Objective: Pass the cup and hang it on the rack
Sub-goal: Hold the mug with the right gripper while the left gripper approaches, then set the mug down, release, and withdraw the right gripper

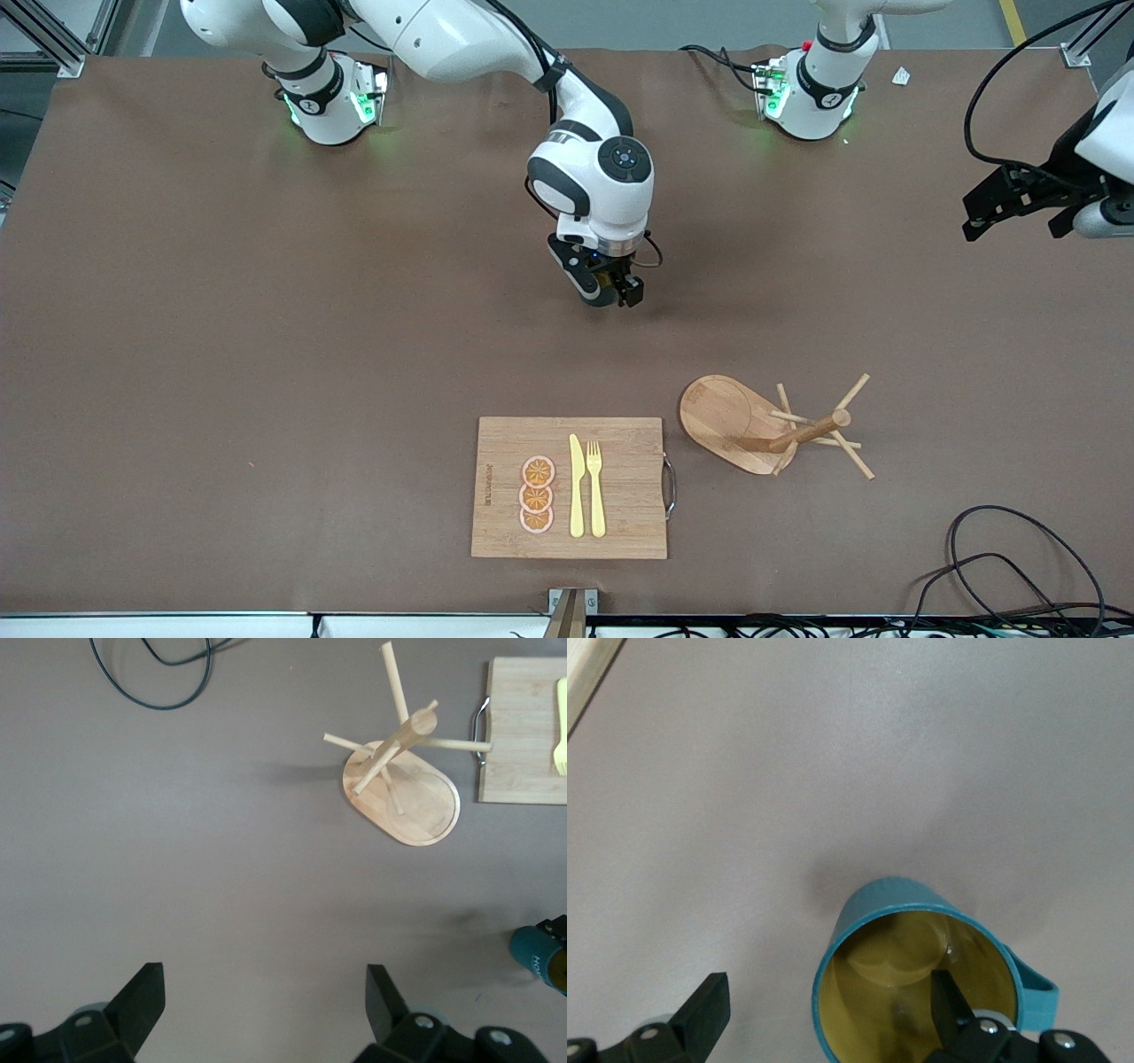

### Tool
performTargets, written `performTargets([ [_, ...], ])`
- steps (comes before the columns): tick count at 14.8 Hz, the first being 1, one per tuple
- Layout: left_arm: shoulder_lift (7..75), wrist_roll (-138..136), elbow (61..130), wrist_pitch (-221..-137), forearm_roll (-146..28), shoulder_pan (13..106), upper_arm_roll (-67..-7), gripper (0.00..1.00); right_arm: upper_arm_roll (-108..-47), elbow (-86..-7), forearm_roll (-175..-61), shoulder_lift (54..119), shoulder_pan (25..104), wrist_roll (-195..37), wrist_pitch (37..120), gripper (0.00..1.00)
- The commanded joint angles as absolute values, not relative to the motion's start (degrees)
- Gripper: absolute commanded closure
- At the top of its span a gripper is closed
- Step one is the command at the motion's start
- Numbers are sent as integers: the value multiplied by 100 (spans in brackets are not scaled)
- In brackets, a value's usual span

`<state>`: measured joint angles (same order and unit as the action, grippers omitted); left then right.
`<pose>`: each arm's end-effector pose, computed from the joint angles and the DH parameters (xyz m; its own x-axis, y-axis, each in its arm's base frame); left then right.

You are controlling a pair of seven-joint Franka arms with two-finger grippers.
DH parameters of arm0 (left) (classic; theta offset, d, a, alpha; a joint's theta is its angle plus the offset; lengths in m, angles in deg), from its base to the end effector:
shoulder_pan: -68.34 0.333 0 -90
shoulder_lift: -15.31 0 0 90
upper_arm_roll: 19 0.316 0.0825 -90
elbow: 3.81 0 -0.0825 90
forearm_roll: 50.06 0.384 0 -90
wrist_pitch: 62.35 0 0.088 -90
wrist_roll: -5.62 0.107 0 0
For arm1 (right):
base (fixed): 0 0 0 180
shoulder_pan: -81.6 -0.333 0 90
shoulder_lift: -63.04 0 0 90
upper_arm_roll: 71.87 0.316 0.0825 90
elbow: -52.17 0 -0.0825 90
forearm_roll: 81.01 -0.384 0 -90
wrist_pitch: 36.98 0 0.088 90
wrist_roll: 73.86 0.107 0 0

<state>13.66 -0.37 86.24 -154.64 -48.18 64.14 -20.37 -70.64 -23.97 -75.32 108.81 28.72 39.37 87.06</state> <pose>0.5477 -0.0502 0.6437 0.9975 0.0062 0.0709 0.0080 -0.9996 -0.0262 0.4432 0.5995 0.2579 0.5513 -0.8328 0.0492 -0.8307 -0.5535 -0.0600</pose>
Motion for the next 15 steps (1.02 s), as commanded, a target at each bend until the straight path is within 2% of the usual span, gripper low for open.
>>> performTargets([
  [1,1548,-194,8514,-15376,-4794,6395,-2084,0,-7082,-2114,-7486,10910,2921,4049,8607,0],
  [7,1698,-668,8593,-14929,-4804,6087,-2216,0,-7020,-2104,-7556,10427,3378,3338,7764,0],
  [9,1707,-1341,8593,-14822,-4760,5982,-2452,0,-7055,-2113,-7521,10217,3422,2917,7422,0],
  [11,1724,-2133,8593,-14796,-4760,5859,-2838,0,-7090,-2148,-7495,9822,3545,2163,6687,0],
  [15,1794,-2935,8584,-14804,-4742,5841,-3428,0,-7082,-2201,-7512,8891,4273,529,5778,0],
])
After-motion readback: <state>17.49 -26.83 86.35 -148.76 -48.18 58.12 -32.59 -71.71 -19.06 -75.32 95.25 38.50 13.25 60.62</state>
